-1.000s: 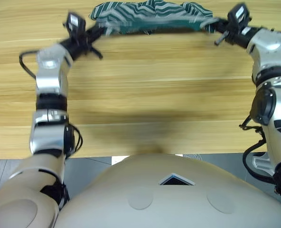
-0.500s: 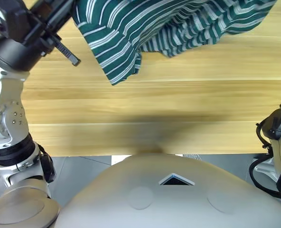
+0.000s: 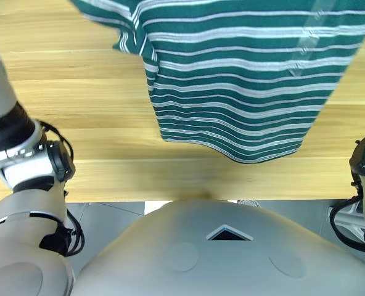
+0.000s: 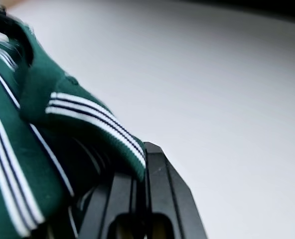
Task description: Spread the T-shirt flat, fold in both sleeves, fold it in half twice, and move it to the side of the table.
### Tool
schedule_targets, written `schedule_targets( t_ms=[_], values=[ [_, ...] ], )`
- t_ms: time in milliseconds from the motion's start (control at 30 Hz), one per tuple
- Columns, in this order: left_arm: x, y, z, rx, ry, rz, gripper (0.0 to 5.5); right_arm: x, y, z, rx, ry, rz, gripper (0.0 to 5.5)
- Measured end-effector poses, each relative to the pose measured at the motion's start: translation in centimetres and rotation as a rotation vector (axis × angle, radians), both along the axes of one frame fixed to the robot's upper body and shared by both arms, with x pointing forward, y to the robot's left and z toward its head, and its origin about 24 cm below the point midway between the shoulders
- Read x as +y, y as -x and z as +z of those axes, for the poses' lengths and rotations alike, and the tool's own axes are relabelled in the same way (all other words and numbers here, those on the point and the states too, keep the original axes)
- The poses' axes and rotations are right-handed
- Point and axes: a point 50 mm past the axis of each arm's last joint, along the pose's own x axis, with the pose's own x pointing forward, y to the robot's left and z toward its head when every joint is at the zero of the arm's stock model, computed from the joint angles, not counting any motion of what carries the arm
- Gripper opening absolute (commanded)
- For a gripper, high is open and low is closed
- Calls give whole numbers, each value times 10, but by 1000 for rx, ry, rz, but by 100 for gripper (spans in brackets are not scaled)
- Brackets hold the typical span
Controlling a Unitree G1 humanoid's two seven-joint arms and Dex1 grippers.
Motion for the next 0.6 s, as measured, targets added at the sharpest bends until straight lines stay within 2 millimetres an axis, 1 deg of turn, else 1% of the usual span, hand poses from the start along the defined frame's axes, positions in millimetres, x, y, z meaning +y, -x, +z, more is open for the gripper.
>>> schedule_targets(
  t_ms=[100,200,267,333,367,433,467,500,533,567,600],
  values=[
    [5,-47,-2,101,34,59,0,8,-44,-3,148,-2,-118,4],
    [9,-78,-5,170,68,120,0,26,-70,-7,234,-25,-182,4],
    [14,-94,-2,199,83,174,0,38,-83,-3,274,-48,-235,4],
    [17,-107,12,201,97,252,0,53,-94,12,298,-90,-306,4],
    [17,-109,23,186,100,277,0,57,-96,23,294,-116,-325,4],
    [16,-106,50,108,123,283,0,63,-95,48,253,-150,-328,4],
    [17,-102,62,56,111,275,0,63,-94,51,241,-141,-328,4],
    [17,-101,62,42,92,262,0,60,-95,41,264,-121,-336,4],
    [17,-101,57,45,68,243,0,55,-97,24,301,-96,-339,4],
    [17,-103,45,60,36,221,0,49,-98,2,353,-71,-341,4],
    [18,-105,23,98,-3,197,0,43,-98,-25,417,-44,-341,4]
  ],
)
